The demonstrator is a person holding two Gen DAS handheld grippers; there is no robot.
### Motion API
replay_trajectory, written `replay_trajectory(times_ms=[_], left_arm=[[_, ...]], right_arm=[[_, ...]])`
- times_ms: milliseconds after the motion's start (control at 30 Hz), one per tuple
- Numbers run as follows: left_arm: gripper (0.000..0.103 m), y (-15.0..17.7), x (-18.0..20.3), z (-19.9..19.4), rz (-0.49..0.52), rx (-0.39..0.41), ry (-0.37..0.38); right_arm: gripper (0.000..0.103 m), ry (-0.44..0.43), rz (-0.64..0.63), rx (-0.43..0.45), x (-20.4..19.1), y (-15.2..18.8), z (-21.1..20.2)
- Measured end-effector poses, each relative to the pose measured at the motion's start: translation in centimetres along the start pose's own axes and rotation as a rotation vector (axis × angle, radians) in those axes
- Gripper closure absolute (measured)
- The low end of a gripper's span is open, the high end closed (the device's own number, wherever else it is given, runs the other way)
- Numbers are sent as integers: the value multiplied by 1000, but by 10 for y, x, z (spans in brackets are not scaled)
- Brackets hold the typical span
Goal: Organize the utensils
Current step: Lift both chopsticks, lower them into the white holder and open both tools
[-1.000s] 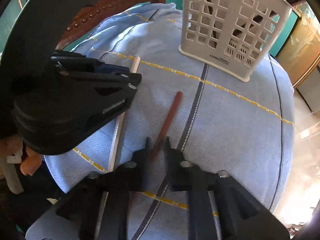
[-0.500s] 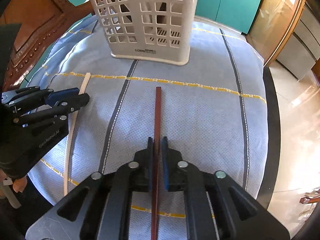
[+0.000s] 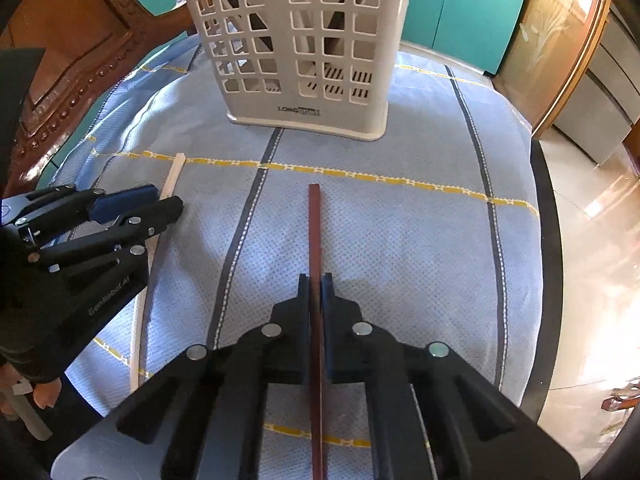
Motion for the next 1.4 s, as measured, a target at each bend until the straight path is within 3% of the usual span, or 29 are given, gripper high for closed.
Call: replay_trajectory(times_ms=[67, 167, 233, 567, 767, 900, 1000, 1100, 1200, 1400], left_arm=[[91, -1, 1, 1, 3, -1, 5], [96, 1, 2, -4, -8, 15, 28], [96, 2, 1, -21, -11, 66, 42], [96, 15, -7, -178, -3, 425, 157], [96, -10, -16, -261, -12, 616, 229], [96, -46, -31, -290, -100, 750, 256], [96, -68, -40, -290, -182, 810, 255], [96, -89, -48, -271, -236, 803, 245], [96, -108, -48, -244, -266, 775, 217], [96, -128, -31, -186, -225, 668, 129]], right_arm=[[97, -18, 5, 13, 0, 0, -3], [97, -25, 9, 104, 3, -2, -28], [97, -51, 10, 162, 7, -1, -49], [97, -162, -10, 512, 32, 16, -192], [97, -202, 45, 689, 45, -26, -255], [97, -238, 169, 835, 67, -57, -275], [97, -227, 238, 871, 77, -74, -263], [97, -187, 262, 863, 80, -87, -239], [97, -149, 235, 814, 73, -98, -211], [97, -81, 148, 738, 49, -99, -174]])
Point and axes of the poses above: each gripper's, at about its wrist camera, not at the fingertips, and z roughly the way its jaws point, x to its right, y to its underside, the point moved 1 cm from there along z, roughly the way its jaws point, and after that the axes turned 8 degrees about -x, right-handed, at the moved point
